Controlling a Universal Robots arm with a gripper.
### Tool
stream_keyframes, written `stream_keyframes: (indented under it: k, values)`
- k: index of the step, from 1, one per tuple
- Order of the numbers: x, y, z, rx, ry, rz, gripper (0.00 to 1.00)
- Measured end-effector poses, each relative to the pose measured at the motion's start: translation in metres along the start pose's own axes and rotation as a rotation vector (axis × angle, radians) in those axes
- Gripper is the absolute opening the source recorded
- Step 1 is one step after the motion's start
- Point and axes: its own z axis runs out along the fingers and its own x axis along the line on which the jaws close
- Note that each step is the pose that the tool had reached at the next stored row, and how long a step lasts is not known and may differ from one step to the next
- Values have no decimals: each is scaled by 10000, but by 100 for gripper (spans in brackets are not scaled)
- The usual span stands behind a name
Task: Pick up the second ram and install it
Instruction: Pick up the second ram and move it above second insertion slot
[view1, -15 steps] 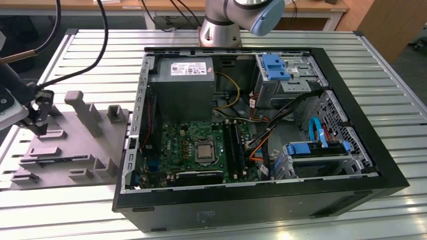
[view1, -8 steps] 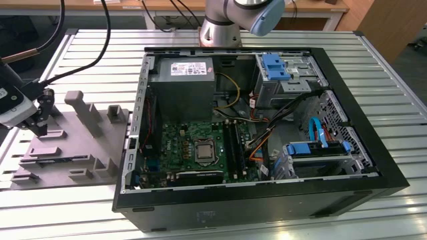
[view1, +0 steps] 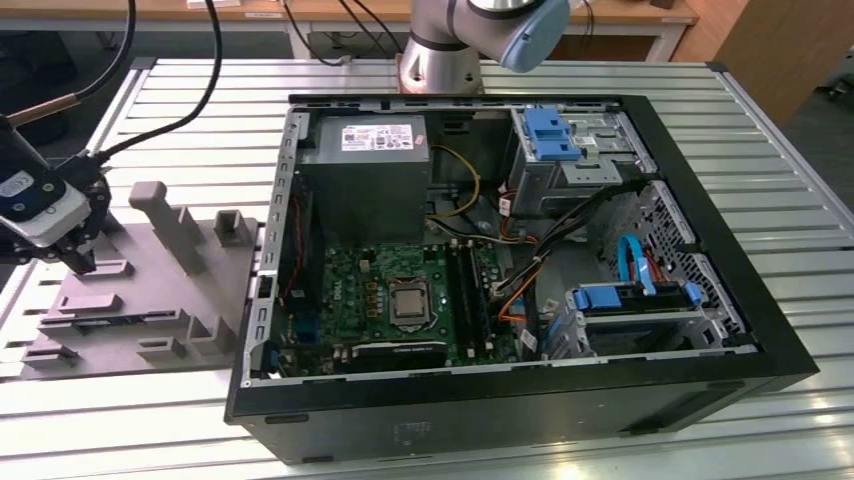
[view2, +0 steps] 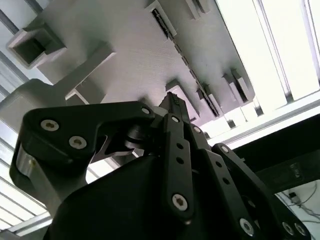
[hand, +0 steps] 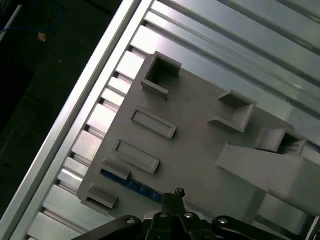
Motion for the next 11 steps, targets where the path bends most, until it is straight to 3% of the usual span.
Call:
stream_keyframes:
  k: [11]
  values:
    - [2,-2,57,-50,88,-2003,11]
